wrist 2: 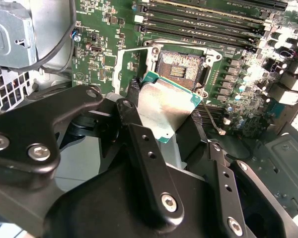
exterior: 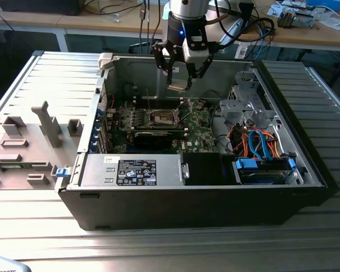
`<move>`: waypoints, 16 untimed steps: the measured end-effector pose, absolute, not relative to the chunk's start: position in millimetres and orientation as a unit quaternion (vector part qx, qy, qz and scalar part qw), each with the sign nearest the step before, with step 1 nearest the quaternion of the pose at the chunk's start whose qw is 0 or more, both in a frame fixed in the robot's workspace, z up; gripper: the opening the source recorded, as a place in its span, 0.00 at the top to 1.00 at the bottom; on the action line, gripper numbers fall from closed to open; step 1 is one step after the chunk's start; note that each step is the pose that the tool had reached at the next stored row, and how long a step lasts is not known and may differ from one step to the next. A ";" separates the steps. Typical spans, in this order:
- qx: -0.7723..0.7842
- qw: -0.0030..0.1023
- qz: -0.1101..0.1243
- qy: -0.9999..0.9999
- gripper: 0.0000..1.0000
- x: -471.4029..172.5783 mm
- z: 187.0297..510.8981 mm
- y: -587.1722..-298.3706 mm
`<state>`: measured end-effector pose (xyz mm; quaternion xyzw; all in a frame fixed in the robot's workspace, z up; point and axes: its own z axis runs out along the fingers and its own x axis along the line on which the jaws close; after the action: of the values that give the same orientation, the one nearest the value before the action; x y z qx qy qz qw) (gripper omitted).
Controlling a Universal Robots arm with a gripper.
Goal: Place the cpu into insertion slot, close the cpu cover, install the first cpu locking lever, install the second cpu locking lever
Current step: 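Place the cpu into insertion slot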
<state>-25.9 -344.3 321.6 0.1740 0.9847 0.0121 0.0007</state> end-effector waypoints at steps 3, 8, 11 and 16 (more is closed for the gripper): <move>0.175 0.001 0.012 0.985 0.46 -25.9 321.6 -344.3; 0.176 0.001 0.012 0.984 0.46 -25.9 321.6 -344.3; 0.177 0.001 0.011 0.984 0.46 -25.9 321.6 -344.3; 0.178 0.001 0.011 0.984 0.46 -25.9 321.6 -344.3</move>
<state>-25.9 -344.3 321.6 0.1776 0.9840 0.0111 0.0009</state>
